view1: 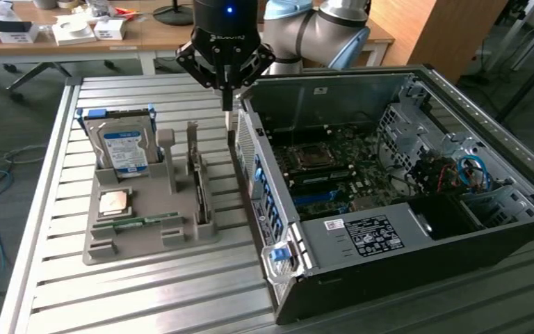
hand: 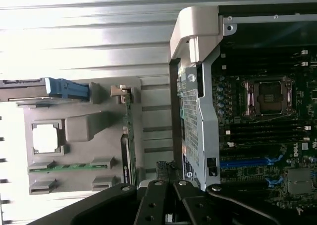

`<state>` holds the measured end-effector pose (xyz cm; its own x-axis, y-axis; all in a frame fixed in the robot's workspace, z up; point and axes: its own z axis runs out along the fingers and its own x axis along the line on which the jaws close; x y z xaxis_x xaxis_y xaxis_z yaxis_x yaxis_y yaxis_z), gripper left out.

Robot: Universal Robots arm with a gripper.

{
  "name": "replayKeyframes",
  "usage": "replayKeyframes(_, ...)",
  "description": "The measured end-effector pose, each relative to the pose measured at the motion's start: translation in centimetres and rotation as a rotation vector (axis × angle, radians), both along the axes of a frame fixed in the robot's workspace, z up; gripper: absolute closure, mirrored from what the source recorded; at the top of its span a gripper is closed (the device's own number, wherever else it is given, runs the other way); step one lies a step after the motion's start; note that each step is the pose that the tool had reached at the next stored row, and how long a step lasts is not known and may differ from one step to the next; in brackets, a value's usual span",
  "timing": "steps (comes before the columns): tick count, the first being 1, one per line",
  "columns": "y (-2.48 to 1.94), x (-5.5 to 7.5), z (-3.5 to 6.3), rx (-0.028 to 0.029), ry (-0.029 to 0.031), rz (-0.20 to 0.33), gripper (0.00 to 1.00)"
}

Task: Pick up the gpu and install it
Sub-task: 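Reach for the gpu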

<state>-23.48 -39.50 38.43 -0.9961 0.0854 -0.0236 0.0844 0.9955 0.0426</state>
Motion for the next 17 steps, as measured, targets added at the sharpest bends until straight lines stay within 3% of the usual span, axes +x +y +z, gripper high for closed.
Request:
replayKeyframes(9, 0.00, -0.2, -0.01, 0.0000, 0.0000, 0.000, 0.89)
replayKeyframes(17, 0.02, -1.2, -0.07, -0.0001, 0.0001, -0.004, 0.89)
